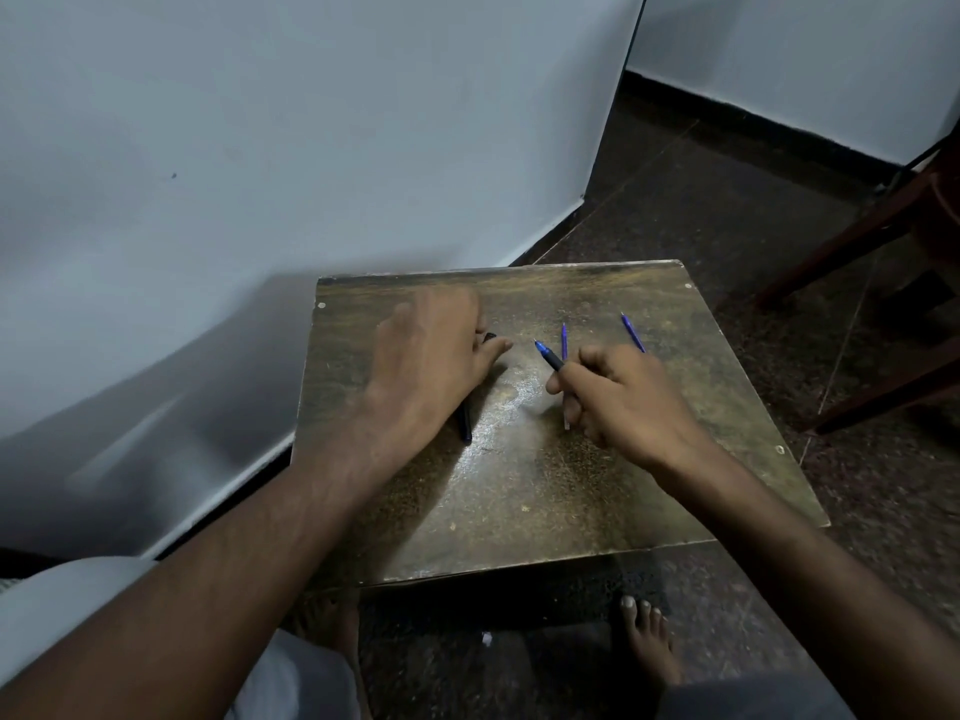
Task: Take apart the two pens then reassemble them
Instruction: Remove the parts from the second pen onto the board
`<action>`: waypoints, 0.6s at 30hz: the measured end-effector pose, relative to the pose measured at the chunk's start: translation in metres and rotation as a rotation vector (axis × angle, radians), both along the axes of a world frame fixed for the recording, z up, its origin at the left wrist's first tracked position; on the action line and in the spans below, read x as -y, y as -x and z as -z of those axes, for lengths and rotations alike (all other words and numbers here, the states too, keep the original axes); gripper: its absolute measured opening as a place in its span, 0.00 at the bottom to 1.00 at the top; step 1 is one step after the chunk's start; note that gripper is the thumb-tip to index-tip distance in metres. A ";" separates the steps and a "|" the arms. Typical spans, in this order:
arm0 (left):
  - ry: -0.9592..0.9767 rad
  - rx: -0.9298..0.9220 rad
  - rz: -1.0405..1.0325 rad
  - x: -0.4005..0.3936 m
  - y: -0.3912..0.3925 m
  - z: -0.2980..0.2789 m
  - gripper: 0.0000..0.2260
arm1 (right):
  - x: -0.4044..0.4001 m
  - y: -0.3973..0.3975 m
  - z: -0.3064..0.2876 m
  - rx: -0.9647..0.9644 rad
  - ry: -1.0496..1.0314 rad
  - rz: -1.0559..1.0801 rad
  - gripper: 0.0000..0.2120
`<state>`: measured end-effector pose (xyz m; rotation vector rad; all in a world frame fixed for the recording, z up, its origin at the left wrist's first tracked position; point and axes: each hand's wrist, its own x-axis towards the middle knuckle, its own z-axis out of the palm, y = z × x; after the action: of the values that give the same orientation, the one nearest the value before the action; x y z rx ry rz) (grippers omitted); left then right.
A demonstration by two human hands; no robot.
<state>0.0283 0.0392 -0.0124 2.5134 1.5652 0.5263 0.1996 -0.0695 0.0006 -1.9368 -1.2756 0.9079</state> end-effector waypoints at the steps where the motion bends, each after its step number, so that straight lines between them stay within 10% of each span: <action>1: 0.010 0.069 0.019 -0.001 0.001 -0.001 0.14 | 0.000 -0.001 0.000 -0.086 0.007 0.019 0.12; 9: 0.785 0.757 0.192 0.009 -0.006 -0.009 0.12 | -0.004 -0.001 -0.005 -0.700 -0.008 0.070 0.11; 18: 0.835 0.930 0.131 0.004 -0.004 -0.013 0.10 | 0.001 -0.006 -0.001 -0.692 0.104 -0.087 0.14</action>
<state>0.0327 0.0355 0.0007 1.3912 0.9392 0.6838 0.2059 -0.0700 0.0014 -1.4336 -0.9077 1.5398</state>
